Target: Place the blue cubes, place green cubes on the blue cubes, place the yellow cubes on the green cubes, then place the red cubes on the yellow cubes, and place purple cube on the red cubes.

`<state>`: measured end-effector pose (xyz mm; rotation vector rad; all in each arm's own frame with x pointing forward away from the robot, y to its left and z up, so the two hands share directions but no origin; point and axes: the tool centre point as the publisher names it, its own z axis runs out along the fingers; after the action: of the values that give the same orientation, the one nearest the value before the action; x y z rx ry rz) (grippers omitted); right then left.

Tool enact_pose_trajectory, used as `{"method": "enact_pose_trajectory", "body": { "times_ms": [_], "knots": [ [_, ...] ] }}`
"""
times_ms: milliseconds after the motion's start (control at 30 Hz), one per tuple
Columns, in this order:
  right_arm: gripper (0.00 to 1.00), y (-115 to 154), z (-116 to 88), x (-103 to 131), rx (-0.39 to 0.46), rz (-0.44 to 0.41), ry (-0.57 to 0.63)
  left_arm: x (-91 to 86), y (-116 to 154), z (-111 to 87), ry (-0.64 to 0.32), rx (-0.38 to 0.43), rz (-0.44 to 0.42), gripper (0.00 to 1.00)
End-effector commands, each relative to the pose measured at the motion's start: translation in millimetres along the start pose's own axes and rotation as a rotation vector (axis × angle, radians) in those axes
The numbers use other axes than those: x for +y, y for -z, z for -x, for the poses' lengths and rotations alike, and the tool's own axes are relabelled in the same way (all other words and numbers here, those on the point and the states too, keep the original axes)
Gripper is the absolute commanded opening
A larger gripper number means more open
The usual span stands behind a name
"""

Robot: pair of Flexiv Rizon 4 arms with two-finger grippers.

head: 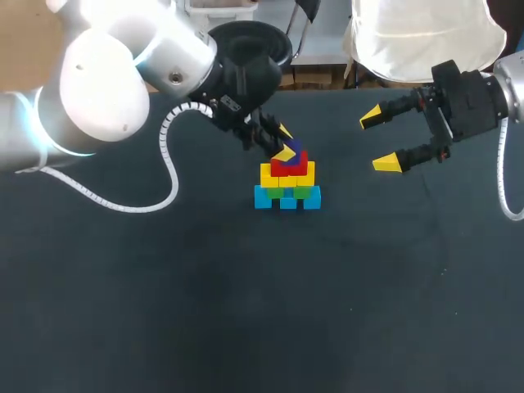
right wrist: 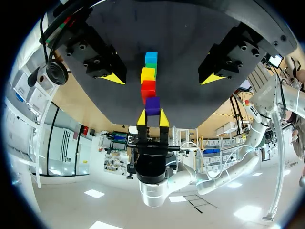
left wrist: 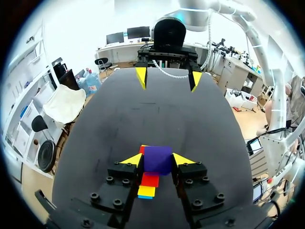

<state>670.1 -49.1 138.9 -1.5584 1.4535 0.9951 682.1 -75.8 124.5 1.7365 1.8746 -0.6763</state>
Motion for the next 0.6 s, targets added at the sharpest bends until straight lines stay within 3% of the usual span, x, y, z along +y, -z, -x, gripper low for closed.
{"method": "enact_pose_trajectory", "body": {
  "times_ms": [33, 600],
  "knots": [
    [1.0, 0.0, -0.2, 0.6, -0.001, -0.002, 0.001, 2.7, -1.0, 1.1, 0.0, 0.004, 0.0, 0.0],
    [1.0, 0.0, -0.2, 0.6, -0.001, -0.002, 0.001, 7.7, -3.2, -2.1, 0.02, 0.0, 0.0, 0.0]
  ]
}}
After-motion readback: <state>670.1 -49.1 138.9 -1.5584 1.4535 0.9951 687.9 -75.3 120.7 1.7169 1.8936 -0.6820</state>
